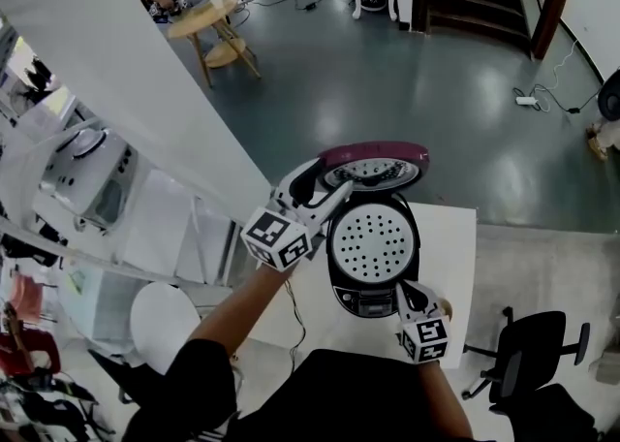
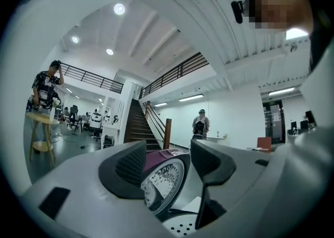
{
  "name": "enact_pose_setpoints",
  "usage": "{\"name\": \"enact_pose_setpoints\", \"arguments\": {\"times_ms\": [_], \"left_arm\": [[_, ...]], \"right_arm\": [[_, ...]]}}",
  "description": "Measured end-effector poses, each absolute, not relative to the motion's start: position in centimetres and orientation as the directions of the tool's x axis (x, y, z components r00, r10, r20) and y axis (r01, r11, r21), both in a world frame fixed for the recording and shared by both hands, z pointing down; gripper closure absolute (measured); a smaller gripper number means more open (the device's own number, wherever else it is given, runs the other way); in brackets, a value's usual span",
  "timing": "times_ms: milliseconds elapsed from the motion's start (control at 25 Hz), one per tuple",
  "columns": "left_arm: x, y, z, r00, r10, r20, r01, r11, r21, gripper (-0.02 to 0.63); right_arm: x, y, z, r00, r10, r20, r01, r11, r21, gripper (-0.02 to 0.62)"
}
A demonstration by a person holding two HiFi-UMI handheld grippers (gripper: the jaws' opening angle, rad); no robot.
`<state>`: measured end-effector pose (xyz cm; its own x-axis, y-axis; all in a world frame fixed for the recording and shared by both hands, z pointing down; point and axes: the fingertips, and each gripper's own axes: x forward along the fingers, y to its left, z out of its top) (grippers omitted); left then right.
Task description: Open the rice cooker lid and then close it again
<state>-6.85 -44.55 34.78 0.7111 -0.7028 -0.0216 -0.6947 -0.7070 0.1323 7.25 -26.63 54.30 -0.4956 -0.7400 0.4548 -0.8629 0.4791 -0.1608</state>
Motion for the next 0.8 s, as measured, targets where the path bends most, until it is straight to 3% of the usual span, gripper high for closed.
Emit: {"name": "enact_pose_setpoints", "arguments": {"times_ms": [800], "left_arm": [[-6.6,-51.6,36.3,0.713,-0.697,0.072,-0.701,-0.711,0.06,0.359]], "right_arm": [[6.8,-27.4,55.2,-0.504,-0.727,0.467,-0.858,0.485,-0.171,0.595]]}}
